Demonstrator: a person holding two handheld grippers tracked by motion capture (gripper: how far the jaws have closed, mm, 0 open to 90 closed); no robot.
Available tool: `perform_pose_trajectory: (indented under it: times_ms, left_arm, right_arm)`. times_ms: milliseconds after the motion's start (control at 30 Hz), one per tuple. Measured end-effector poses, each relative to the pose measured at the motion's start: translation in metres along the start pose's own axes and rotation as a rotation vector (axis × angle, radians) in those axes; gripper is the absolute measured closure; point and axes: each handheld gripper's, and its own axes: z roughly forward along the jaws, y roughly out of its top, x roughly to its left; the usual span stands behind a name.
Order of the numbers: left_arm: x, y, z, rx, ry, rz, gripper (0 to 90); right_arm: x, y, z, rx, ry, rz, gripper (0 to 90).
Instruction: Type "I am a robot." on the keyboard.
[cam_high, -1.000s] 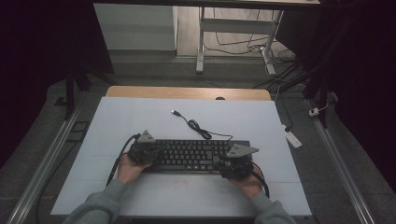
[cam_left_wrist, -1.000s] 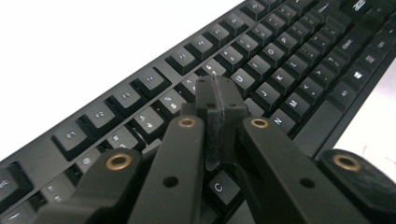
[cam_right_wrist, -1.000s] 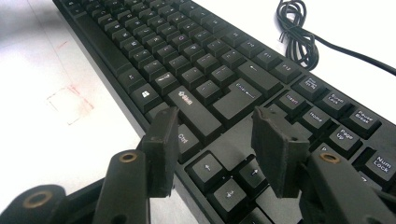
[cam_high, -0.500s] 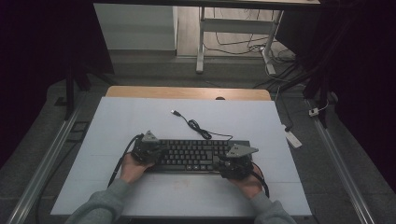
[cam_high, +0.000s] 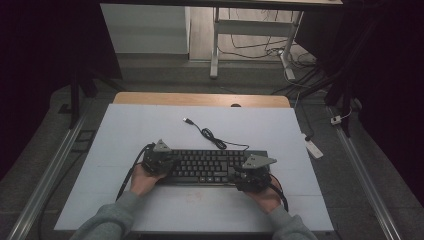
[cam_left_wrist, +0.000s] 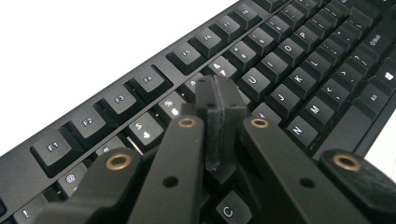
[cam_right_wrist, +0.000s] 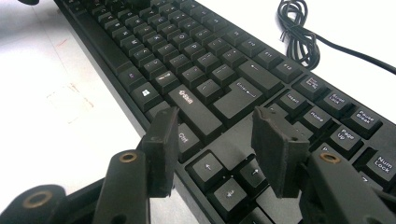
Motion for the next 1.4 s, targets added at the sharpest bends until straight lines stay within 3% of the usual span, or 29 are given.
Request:
perform_pose_trajectory:
  times_ms: [200,433,800,1000,1400]
  left_arm:
    - [0.000,0.000,0.000,-0.001,0.004,-0.001,88.4]
    - [0.002,0.002,-0.014,-0.059,0.004,-0.014,87.0]
    - [-0.004,0.000,-0.038,-0.107,-0.017,-0.025,60.0]
    - [-0.011,-0.005,-0.052,-0.104,-0.020,-0.016,46.4]
    - [-0.010,-0.022,-0.072,-0.095,-0.021,-0.021,37.0]
  right_arm:
    - [0.000,0.000,0.000,0.000,0.002,-0.001,51.6]
    - [-0.001,0.000,-0.001,-0.008,0.000,0.001,51.6]
    - [-0.002,0.000,-0.001,-0.012,-0.001,0.005,51.4]
    - [-0.002,0.000,-0.002,-0.011,-0.008,0.007,51.3]
    - [-0.002,0.000,-0.001,-0.016,0.000,0.003,50.9]
